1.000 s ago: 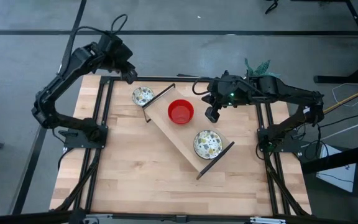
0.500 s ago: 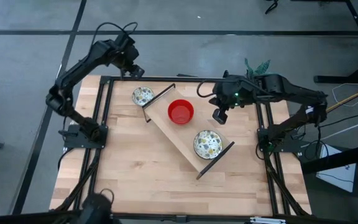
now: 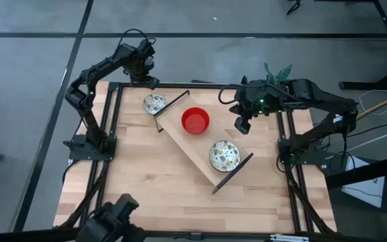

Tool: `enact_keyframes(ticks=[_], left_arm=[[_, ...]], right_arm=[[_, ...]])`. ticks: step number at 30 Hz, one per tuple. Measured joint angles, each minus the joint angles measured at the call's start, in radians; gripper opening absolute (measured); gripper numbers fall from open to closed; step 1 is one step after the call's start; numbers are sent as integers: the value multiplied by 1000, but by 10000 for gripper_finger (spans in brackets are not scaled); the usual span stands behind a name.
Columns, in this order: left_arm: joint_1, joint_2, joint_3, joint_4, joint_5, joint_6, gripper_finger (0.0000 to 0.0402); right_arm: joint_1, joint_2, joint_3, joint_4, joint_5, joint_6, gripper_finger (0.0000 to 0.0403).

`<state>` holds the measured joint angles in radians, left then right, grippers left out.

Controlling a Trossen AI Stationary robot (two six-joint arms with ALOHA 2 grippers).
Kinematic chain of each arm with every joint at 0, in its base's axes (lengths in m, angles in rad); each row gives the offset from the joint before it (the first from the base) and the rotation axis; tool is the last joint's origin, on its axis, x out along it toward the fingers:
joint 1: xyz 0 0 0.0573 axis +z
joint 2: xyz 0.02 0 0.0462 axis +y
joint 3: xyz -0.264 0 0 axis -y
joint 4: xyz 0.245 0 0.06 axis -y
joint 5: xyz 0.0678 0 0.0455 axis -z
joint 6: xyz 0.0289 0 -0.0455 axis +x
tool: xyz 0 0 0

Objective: Pick & Place Mini bowls
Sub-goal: Stack the white patterned bowl on top of the other white patterned bowls on the shelf

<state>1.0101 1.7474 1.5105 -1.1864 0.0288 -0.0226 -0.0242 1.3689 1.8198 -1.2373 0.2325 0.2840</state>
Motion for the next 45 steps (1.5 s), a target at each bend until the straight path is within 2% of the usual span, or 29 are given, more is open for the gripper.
enact_keyframes(ticks=[7, 14, 20, 35, 45], left_arm=[[-3, 55, -6, -14, 0, 43, 188], [-9, 56, -98, -4, 21, 44, 189], [-12, 56, -161, 43, 60, 35, 188], [-22, 55, -272, 178, 43, -4, 188], [-22, 55, -294, 193, 46, -18, 152]], right_arm=[[0, 0, 0, -2, 0, 2, 7], [0, 0, 0, -3, 2, 3, 7], [0, 0, 0, -3, 2, 1, 7], [0, 0, 0, -3, 10, 20, 7], [0, 1, 0, -3, 10, 23, 7]])
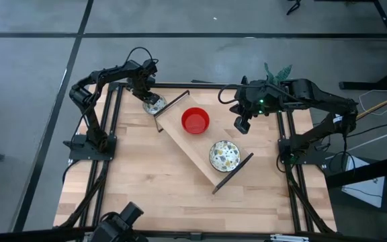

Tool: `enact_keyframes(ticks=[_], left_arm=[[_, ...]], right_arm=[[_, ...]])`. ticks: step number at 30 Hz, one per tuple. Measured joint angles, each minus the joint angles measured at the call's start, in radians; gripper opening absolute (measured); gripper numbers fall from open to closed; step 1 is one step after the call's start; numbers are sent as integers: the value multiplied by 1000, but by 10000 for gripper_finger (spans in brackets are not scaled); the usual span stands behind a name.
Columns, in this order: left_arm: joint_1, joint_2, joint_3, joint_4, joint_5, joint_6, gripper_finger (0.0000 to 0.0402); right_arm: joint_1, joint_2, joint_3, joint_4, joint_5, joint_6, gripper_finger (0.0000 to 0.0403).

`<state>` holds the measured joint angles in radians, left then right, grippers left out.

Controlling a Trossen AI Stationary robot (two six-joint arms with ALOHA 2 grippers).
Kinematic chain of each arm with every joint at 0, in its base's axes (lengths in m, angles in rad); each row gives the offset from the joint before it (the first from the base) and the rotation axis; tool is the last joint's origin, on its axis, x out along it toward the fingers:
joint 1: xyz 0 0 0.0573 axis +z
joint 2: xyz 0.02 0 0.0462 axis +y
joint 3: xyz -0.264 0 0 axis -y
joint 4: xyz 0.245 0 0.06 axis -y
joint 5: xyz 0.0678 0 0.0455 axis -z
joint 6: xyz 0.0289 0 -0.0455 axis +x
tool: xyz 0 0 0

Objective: Pick & Place Mini bowls
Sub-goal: Stack the white patterned bowl on top of the other white patterned bowls on the shelf

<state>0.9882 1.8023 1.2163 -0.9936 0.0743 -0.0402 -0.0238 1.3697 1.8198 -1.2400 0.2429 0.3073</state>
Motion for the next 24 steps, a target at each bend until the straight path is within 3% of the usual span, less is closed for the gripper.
enact_keyframes(ticks=[16, 24], left_arm=[[1, -5, 2, 1, 27, -5, 17], [0, -4, 2, -2, 22, -15, 17]], right_arm=[[0, 0, 0, 0, 0, 0, 7], [0, 0, 0, 0, 0, 0, 7]])
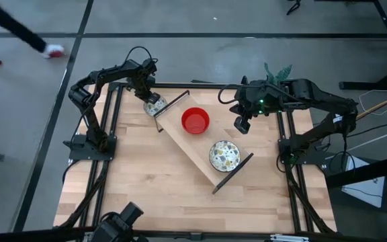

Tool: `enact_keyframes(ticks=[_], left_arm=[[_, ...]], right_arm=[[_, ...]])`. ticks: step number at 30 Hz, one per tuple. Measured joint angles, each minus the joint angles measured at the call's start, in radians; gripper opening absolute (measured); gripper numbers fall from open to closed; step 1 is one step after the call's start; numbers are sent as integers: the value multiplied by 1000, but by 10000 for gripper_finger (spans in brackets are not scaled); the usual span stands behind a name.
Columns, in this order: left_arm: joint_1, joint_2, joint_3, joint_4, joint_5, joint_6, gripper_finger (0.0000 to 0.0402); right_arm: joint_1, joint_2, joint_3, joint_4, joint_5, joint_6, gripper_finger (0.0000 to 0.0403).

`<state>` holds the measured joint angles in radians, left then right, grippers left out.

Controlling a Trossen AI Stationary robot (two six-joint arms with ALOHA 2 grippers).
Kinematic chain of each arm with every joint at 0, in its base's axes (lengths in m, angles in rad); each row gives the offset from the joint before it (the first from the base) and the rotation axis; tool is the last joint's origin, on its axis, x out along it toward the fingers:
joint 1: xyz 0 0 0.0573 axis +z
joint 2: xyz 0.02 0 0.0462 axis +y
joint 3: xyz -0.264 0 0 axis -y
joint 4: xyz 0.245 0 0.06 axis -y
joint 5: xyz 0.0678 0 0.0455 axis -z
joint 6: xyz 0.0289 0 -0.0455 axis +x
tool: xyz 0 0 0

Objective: Pick & Place Mini bowls
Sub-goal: Stack the white patterned bowl on top of the other white patterned bowls on the shelf

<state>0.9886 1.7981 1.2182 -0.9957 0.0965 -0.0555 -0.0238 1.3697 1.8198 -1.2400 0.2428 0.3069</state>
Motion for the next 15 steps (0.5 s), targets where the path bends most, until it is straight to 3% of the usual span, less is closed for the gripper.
enact_keyframes(ticks=[8, 15], left_arm=[[-1, -30, 14, -21, 12, 0, 5], [2, -116, 81, -81, -54, -2, 2]], right_arm=[[0, 0, 0, 0, 0, -4, 7], [0, 0, 0, 0, 0, -22, 7]])
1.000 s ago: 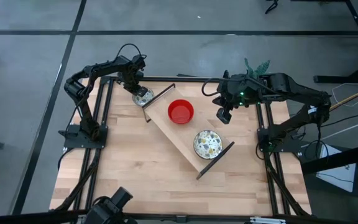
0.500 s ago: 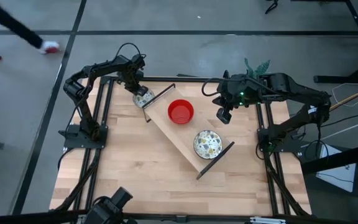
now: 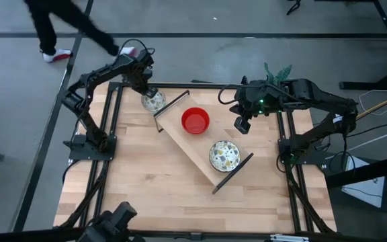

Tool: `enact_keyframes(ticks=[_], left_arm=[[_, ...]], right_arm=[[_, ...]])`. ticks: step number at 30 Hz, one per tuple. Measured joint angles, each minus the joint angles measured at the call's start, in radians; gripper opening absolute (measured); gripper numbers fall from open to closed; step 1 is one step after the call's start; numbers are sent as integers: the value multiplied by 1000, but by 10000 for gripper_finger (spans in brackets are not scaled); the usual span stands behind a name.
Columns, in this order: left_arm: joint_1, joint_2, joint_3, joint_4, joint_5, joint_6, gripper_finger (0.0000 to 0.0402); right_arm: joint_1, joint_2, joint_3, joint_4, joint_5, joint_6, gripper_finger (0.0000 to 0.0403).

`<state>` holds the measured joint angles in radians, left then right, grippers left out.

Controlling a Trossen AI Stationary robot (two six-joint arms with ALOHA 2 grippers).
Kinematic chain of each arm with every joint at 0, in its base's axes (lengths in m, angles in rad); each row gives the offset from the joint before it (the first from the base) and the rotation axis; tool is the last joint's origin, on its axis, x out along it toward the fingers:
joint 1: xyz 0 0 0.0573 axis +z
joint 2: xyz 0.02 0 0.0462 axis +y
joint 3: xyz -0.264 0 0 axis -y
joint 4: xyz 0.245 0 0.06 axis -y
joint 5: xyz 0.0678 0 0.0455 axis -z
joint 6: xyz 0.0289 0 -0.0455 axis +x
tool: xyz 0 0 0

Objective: Pick & Place Mini bowls
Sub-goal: Stack the white patterned bowl on top of the other white patterned bowls on the shelf

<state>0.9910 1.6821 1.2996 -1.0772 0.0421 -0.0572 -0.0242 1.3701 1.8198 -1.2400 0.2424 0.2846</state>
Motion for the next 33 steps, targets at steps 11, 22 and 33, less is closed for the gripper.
enact_keyframes(ticks=[11, 22, 33], left_arm=[[-3, -193, 66, -7, 37, -59, 2], [-102, -425, 159, 23, 39, -126, 2], [-353, -516, 194, 308, -116, -219, 2]], right_arm=[[0, 0, 0, 0, 0, -7, 7], [0, 0, 0, 116, 0, -41, 7], [25, 0, 0, 187, 105, -64, 4]])
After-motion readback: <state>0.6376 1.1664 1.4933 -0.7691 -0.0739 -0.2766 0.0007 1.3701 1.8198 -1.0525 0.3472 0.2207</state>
